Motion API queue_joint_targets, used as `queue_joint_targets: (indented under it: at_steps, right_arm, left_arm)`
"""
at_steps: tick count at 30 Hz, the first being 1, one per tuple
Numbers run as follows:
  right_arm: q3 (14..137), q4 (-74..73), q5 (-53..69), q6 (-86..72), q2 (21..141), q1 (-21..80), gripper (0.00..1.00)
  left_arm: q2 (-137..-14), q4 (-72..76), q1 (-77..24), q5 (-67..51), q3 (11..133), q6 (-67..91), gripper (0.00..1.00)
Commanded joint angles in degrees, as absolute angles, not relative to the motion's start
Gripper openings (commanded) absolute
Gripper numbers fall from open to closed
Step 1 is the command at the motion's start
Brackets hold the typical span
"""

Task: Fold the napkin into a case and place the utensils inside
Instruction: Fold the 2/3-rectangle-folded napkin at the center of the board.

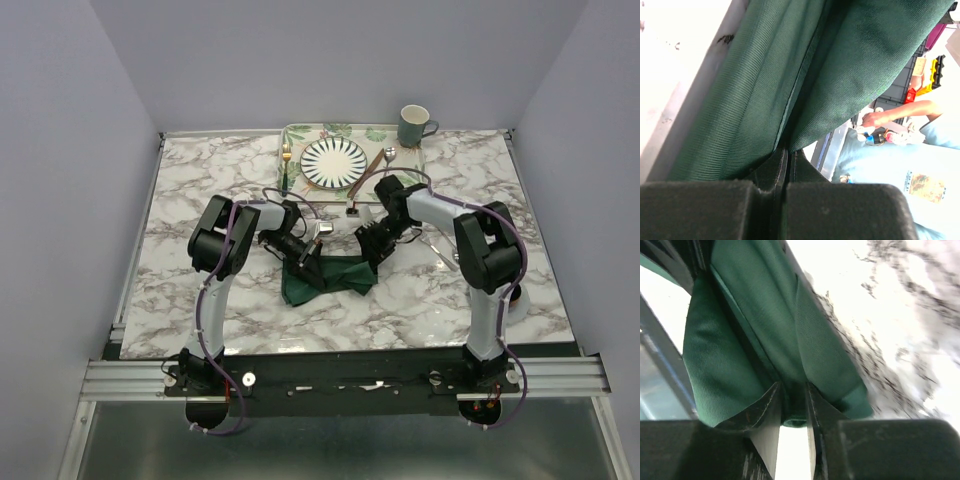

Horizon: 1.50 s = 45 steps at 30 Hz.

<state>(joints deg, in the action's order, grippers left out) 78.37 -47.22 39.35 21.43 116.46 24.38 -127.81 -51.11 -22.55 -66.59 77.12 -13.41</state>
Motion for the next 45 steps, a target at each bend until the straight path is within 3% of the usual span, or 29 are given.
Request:
queue_joint_targets:
  at_steps: [1, 7, 14, 15, 32, 45]
  right_arm:
    - [78.66, -46.32, 32.17, 25.40, 112.51, 24.08, 0.37]
    - [79.54, -45.70, 32.34, 26.54, 107.67, 24.08, 0.48]
    - [79.54, -43.51, 36.29, 31.72, 101.96, 24.26, 0.84]
    - [79.54, -42.72, 36.65, 31.99, 101.52, 24.52, 0.85]
    - [62.24, -23.57, 27.17, 50.87, 90.18, 40.32, 0.89]
    - [57.92, -15.03, 16.62, 54.75, 94.92, 47.02, 0.87]
  left_arm:
    - [-129.72, -51.24, -21.97, -64.60, 76.90, -13.62, 0.00]
    - [-129.99, -51.42, -21.88, -64.34, 76.99, -13.71, 0.00]
    - [-130.25, -51.59, -21.71, -64.25, 76.82, -13.97, 0.00]
    - [-130.43, -51.59, -21.80, -64.51, 76.90, -14.06, 0.00]
    - [-132.63, -51.77, -21.18, -65.21, 78.57, -12.48, 0.00]
    - [-133.24, -51.94, -21.01, -65.57, 78.75, -12.22, 0.00]
